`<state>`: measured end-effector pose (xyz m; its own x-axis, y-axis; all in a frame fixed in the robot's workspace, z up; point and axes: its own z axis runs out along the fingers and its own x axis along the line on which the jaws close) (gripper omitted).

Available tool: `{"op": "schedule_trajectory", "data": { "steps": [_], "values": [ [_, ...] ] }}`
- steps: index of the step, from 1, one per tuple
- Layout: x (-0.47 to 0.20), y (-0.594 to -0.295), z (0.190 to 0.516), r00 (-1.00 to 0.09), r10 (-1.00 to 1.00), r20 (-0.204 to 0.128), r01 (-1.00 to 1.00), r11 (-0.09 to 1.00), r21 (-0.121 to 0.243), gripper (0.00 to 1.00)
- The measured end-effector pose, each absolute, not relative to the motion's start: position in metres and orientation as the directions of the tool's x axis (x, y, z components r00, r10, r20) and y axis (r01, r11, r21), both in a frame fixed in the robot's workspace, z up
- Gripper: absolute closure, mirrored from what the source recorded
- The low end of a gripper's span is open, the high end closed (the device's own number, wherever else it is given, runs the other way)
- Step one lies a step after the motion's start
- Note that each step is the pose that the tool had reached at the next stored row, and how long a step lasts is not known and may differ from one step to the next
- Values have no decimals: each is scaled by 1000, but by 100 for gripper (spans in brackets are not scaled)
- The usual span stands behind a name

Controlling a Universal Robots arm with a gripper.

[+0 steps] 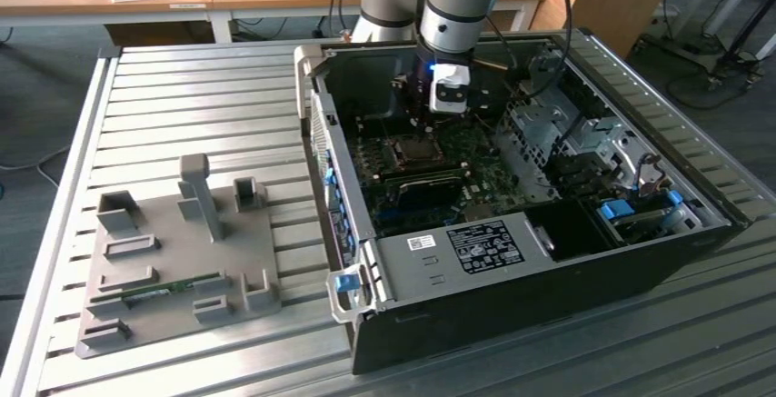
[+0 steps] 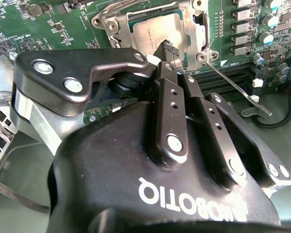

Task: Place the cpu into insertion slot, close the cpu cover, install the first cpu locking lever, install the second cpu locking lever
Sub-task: 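Close the cpu cover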

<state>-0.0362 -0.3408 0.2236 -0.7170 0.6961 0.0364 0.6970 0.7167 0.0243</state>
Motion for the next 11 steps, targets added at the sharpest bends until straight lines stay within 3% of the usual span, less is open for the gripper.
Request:
{"op": "schedule_trajectory", "data": {
  "steps": [11],
  "values": [
    [-36,-341,224,-759,650,36,651,759,24,89]
  ]
}}
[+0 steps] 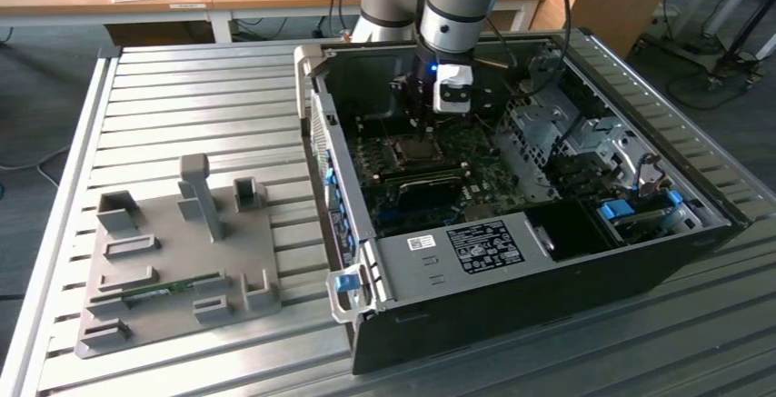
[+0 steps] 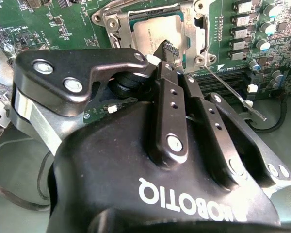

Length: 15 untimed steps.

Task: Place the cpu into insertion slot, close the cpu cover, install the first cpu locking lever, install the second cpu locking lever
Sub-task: 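Close the cpu cover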

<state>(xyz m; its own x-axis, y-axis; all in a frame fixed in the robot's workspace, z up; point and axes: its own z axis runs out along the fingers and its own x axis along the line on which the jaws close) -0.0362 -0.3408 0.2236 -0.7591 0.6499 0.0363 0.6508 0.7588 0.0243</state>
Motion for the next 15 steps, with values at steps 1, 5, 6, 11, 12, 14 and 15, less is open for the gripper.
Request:
{"op": "schedule_trajectory", "data": {
  "steps": [1,5,6,11,12,14,15],
  "values": [
    [-36,-341,224,-759,650,36,651,759,24,89],
    [-36,-341,224,-760,649,36,650,759,24,89],
    [-36,-341,224,-761,647,36,648,761,24,89],
    [-36,-341,224,-798,601,36,602,798,24,89],
    [-36,-341,224,-808,589,36,590,807,24,89],
    [-36,-341,224,-826,562,36,563,826,25,89],
    [-36,-341,224,-835,549,36,550,835,25,89]
  ]
}}
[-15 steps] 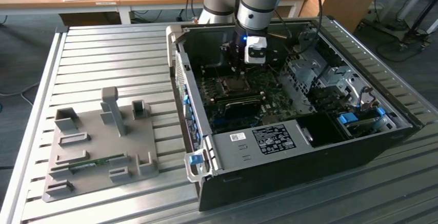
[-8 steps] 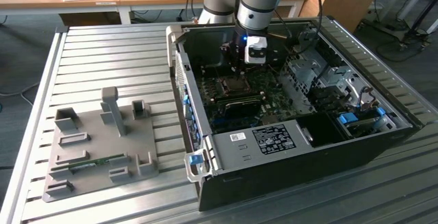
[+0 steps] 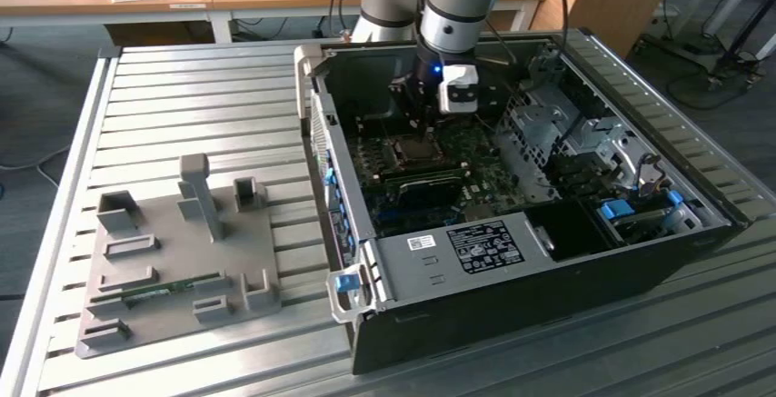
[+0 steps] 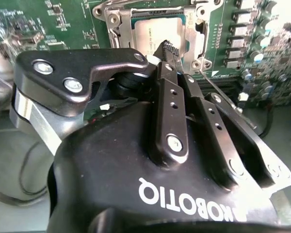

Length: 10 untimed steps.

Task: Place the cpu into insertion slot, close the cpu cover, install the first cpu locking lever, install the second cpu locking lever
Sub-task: 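Close the cpu cover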

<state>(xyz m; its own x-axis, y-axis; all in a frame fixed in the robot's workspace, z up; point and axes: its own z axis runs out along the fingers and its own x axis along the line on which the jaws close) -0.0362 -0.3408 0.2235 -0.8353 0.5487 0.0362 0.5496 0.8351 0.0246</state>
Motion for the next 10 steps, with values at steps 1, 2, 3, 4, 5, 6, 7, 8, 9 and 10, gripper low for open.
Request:
{"op": "schedule_trajectory", "data": {
  "steps": [1,2,3,4,5,6,7,8,9,10],
  "values": [
    [-36,-341,224,-844,535,36,536,844,25,89],
    [-36,-341,223,-853,521,36,522,852,25,89],
    [-36,-341,224,-861,507,36,508,861,25,89],
    [-36,-341,223,-869,493,36,494,869,25,89],
    [-36,-341,223,-878,477,36,478,878,25,89],
    [-36,-341,223,-886,463,36,464,885,25,89],
    [-36,-341,223,-893,449,36,450,893,25,89],
    [-36,-341,223,-900,434,36,435,900,25,89],
    [-36,-341,223,-906,421,36,422,906,25,89],
    [-36,-341,223,-911,412,36,413,911,26,89]
  ]
}}
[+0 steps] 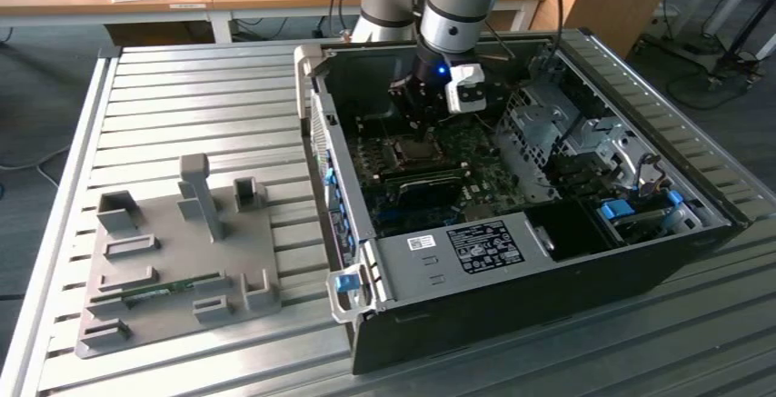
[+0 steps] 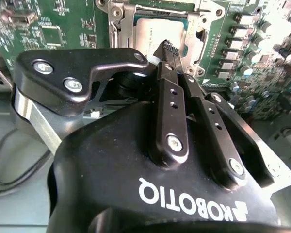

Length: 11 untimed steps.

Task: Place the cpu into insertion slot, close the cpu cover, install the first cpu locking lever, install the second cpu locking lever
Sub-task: 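Close the cpu cover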

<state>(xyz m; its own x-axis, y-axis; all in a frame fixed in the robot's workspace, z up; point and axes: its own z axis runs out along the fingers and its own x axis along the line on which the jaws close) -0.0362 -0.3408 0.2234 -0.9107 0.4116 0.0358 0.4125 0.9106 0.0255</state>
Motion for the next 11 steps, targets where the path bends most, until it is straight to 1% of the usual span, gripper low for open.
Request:
{"op": "schedule_trajectory", "data": {
  "steps": [11],
  "values": [
    [-36,-341,223,-914,403,36,404,914,26,89]
  ]
}}
